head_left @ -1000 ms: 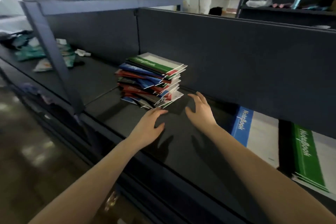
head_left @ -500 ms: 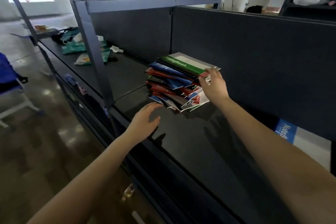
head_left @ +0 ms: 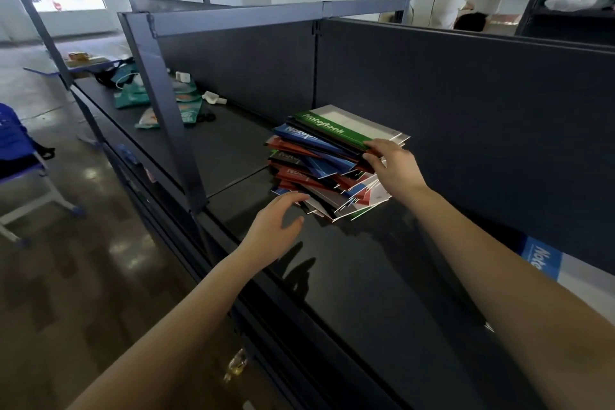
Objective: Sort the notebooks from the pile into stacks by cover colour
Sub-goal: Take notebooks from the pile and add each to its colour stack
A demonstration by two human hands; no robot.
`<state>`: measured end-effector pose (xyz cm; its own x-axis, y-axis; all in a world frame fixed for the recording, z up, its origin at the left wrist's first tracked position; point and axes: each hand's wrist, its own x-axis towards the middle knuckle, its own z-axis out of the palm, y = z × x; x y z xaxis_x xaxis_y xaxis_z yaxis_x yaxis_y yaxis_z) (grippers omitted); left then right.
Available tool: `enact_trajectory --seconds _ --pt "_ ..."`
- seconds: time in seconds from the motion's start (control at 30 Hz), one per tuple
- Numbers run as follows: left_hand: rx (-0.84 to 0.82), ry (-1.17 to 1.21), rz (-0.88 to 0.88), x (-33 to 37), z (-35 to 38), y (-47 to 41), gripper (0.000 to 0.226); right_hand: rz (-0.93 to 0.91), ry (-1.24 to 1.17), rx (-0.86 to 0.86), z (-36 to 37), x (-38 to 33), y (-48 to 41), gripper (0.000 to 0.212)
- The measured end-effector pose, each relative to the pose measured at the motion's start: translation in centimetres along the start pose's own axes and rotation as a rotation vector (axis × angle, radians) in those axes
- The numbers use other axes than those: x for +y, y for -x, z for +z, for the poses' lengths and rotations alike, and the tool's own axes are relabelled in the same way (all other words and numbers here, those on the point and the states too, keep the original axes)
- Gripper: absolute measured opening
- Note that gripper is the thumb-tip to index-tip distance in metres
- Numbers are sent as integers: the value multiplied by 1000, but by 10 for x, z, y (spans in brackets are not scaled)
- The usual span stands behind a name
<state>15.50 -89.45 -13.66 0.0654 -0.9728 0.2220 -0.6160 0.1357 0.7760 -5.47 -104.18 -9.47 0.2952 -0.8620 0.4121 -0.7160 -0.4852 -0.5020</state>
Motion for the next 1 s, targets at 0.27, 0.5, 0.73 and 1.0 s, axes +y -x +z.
enact_trajectory --seconds 0.27,0.5,0.73,1.0 --pt "73 186 -8 7 -2 -3 49 -117 69 190 4 -13 6 26" --pt "235 782 -194 30 1 -9 53 -327 58 270 18 -46 49 42" --pt "219 1065 -257 41 13 -9 60 -518 95 186 38 -64 112 60" --pt "293 903 -339 32 12 3 73 -515 29 -13 32 -61 119 51"
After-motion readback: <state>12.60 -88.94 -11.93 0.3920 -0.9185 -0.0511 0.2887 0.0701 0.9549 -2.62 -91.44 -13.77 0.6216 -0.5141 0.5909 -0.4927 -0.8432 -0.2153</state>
